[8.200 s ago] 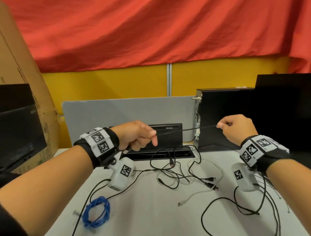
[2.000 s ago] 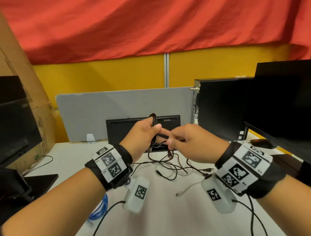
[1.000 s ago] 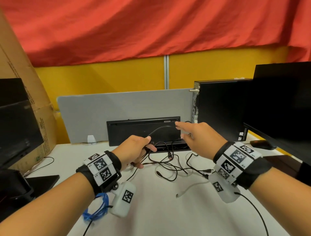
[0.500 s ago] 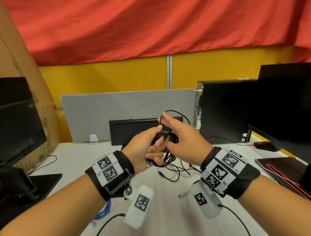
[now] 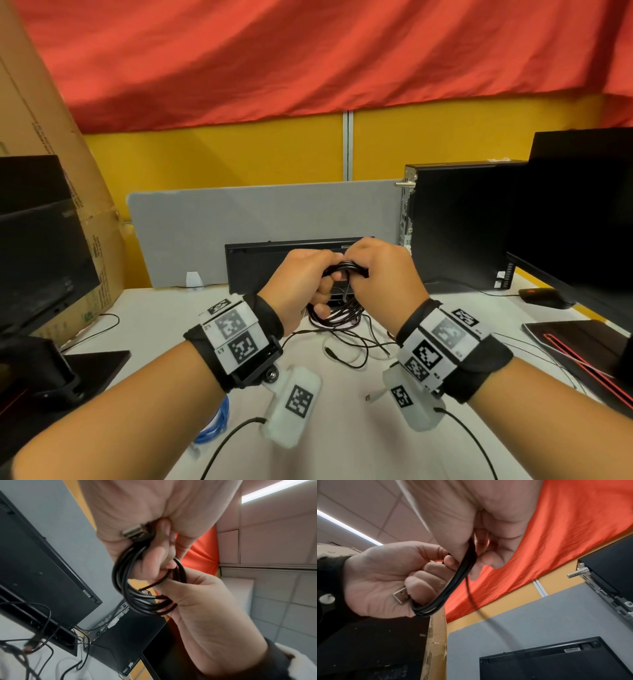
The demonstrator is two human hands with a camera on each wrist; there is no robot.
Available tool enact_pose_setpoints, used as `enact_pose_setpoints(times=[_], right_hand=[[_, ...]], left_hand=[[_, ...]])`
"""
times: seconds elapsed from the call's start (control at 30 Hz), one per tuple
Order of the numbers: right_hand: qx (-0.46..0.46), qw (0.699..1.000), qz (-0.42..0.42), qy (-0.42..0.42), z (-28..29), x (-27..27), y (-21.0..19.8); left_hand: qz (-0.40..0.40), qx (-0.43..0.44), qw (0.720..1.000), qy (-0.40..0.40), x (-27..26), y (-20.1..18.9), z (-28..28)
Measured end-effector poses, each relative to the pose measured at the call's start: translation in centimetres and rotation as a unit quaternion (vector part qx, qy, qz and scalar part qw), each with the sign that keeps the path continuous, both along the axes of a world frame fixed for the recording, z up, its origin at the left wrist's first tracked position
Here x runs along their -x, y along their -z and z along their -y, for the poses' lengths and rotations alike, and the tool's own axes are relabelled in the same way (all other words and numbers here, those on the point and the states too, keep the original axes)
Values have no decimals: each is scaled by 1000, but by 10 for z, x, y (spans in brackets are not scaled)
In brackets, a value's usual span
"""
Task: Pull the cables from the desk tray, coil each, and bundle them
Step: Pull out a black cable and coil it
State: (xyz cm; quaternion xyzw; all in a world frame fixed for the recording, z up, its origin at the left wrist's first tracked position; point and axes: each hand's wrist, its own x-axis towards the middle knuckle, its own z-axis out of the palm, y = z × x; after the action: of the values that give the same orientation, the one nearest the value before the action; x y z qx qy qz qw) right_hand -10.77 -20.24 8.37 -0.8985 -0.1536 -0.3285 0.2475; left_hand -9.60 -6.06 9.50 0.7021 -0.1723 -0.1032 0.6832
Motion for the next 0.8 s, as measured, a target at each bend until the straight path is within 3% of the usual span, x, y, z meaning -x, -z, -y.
enact_pose_setpoints(times=[0.4,0.67,0.8], right_hand=[[-101,982,141,-78,13,2,16],[-224,971,69,-51,5,-1,13],[-283,958,27,-18,9,-3,7]], left_hand=[[72,-34,997,-18,-8,6,0],[68,-48,996,23,-8,6,0],[101,-121,988,0,-8,8,3]])
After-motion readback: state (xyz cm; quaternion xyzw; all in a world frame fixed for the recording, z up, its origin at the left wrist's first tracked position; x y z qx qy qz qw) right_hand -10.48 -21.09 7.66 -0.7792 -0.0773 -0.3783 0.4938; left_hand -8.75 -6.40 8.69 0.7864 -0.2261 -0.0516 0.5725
